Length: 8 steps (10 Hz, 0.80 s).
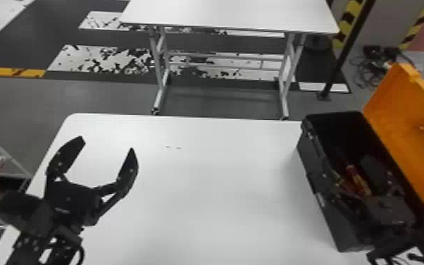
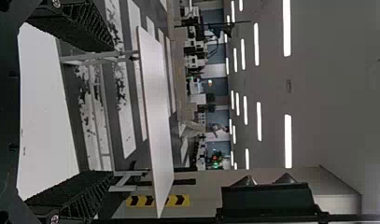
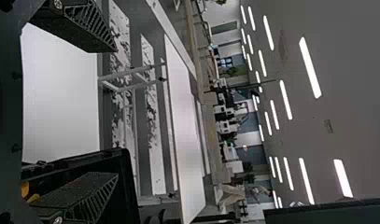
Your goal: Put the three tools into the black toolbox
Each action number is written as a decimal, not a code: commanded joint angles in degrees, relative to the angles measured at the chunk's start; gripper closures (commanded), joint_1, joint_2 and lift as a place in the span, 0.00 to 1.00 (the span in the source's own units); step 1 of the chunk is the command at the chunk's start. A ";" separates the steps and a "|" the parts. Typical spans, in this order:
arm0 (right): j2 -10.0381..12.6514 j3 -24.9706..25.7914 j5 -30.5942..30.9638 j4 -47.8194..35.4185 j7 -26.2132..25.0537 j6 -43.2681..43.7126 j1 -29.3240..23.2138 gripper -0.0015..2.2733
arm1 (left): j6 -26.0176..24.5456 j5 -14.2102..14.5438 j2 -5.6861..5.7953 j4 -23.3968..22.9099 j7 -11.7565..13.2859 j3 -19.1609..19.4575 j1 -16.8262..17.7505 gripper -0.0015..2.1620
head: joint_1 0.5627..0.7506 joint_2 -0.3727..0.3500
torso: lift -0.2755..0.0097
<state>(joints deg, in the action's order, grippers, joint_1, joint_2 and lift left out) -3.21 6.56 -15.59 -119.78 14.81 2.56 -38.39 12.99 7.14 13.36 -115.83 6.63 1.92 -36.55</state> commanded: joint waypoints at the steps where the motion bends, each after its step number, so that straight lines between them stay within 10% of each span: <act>1: 0.57 -0.06 1.09 0.25 -0.05 5.39 -2.92 0.02 | 8.84 1.65 0.97 -0.44 0.49 0.46 -4.49 0.03 | 0.70 0.51 | 0.79; 8: 0.14 0.38 4.69 4.47 -0.66 20.15 -11.79 0.02 | 1.46 5.25 -0.44 -2.20 -2.68 1.33 -14.95 0.03 | 0.70 0.54 | 0.79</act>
<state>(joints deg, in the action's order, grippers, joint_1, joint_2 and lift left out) -2.96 6.70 -10.93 -115.34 14.14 21.75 -49.47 15.24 12.31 13.12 -118.20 3.96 3.39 -50.93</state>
